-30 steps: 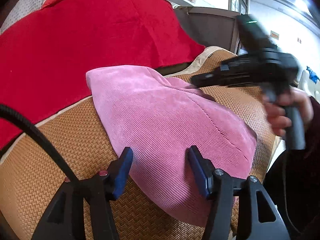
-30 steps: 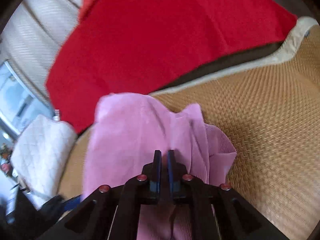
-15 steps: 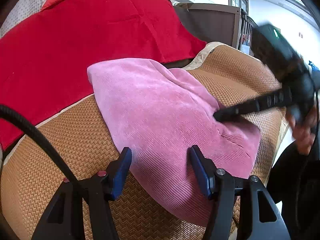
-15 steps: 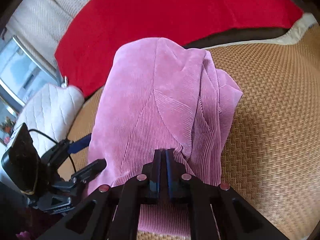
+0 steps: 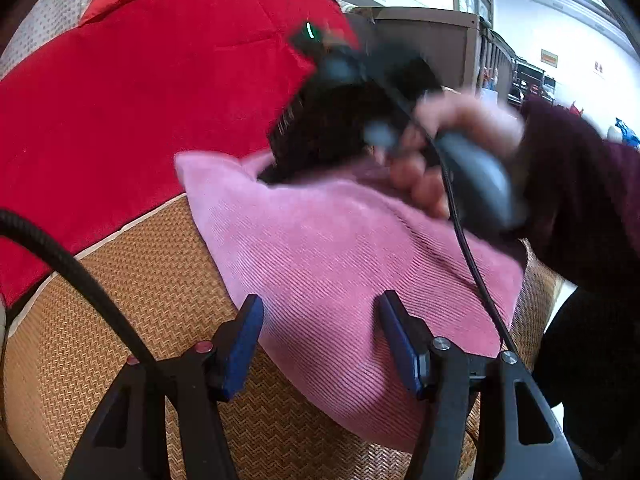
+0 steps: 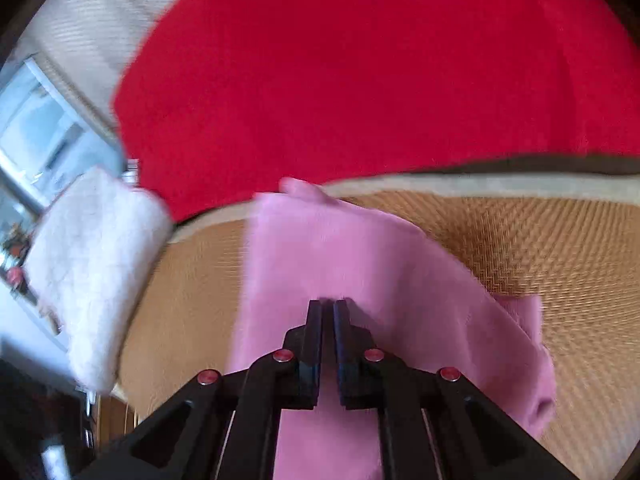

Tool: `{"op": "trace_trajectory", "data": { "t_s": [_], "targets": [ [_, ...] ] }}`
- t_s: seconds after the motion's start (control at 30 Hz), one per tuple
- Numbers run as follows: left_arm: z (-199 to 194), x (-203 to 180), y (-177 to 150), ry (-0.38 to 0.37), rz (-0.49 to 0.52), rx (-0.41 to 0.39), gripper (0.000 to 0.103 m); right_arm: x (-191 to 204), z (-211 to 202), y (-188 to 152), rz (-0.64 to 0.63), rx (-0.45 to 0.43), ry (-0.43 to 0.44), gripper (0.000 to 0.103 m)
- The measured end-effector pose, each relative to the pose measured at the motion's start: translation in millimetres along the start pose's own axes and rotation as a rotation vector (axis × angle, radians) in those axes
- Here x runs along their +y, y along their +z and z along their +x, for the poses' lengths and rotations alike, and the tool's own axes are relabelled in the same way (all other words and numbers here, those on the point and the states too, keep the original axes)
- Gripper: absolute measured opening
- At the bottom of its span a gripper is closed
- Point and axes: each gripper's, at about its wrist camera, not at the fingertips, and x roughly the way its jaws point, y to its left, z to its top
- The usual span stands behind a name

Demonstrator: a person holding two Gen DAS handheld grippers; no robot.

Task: Fold large clothes
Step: 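Smooth the folded jacket top with the right gripper while the left gripper stays open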

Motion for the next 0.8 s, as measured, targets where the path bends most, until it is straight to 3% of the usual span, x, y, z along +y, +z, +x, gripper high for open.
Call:
{"op": "trace_trajectory", "data": {
  "t_s": [0.13,0.37,0.57,0.67,0.8],
  "targets": [
    [-0.3,5.3,-0.3,-0.032,-0.019,0.004,0.062,-22.9,6.0,-6.8,0.145,-0.028,0.113,0.0],
    [-8.2,11.5,0.3,-0.017,-0.063,0.001,0.067,-6.7,-67.7,-41.8,0.025,-0.09,0.059,0.009],
    [-16.0,-1.2,-1.3,0.04,-0.017,-0.008,0.067,-4.1,-121.1,-107.3,-0.021,-0.125,0.053,0.009],
    [-13.7,-1.4,-1.8,0.036,-0.02,0.008,0.067,-16.0,-102.0,-138.9,-0.001,-0.073,0.019,0.008],
    [-12.6,0.9,-2.3,0.055,-0.02,0.004,0.068,-31.8,-96.7,-168.1,0.04,-0.138,0.051,0.007]
  ]
}}
